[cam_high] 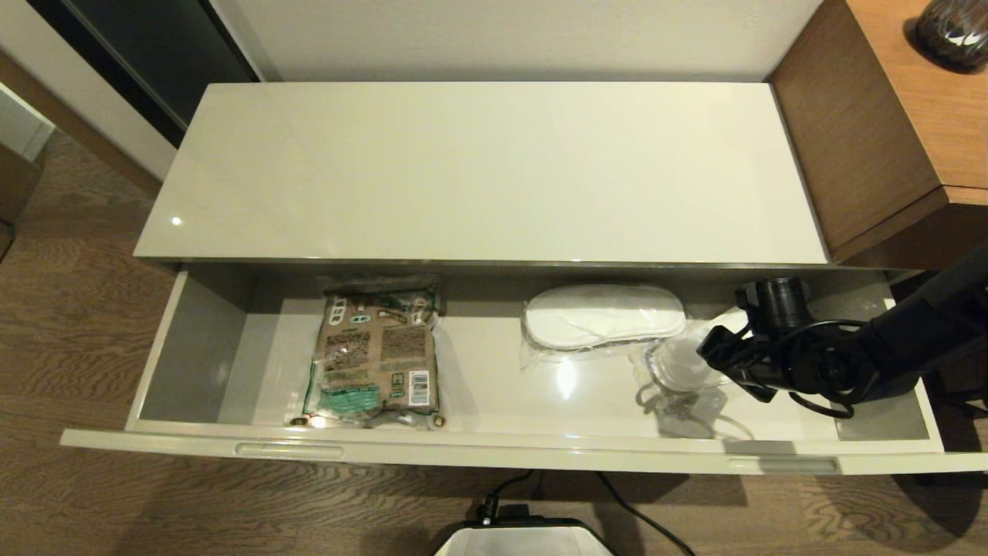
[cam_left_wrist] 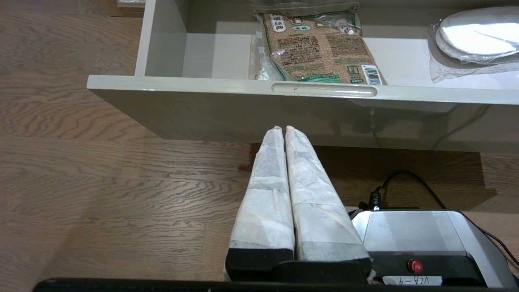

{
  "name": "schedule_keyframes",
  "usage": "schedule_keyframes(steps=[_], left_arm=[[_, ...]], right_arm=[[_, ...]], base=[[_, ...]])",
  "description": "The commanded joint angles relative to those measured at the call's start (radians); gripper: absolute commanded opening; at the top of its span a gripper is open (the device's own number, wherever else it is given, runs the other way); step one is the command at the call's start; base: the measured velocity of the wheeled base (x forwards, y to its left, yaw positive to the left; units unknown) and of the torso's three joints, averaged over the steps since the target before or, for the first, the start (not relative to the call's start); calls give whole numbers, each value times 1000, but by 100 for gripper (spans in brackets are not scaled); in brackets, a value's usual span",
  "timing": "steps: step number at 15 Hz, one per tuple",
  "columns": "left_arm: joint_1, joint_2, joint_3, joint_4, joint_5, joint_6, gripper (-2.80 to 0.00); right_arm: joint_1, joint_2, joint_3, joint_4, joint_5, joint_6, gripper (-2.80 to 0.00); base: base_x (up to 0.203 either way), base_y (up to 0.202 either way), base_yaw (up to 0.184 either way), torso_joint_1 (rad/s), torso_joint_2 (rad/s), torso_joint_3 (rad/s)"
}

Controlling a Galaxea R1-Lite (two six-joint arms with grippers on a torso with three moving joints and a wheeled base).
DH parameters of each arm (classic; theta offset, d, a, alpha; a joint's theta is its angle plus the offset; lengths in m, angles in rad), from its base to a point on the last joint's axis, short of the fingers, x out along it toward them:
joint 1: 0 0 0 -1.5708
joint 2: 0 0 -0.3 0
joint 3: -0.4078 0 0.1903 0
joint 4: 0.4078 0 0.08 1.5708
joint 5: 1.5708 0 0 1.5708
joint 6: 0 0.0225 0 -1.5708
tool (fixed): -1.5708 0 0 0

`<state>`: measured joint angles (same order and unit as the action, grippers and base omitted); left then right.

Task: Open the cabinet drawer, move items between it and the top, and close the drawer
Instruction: Take out the disposable slippers from the drawer

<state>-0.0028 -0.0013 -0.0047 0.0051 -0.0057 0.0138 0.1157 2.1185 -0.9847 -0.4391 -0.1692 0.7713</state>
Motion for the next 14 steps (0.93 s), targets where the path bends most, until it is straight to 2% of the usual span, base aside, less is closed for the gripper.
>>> schedule_keyframes(steps=[1, 14], left_arm=[[0, 0, 0, 0, 0, 0, -280], [0, 0, 0, -1, 0, 0, -280]], right_arm=[[2, -2, 3, -3, -1, 9, 0], [7, 12, 0, -4, -1, 5, 0]], base=[[0, 0, 0, 0, 0, 0], [0, 0, 0, 0, 0, 0]])
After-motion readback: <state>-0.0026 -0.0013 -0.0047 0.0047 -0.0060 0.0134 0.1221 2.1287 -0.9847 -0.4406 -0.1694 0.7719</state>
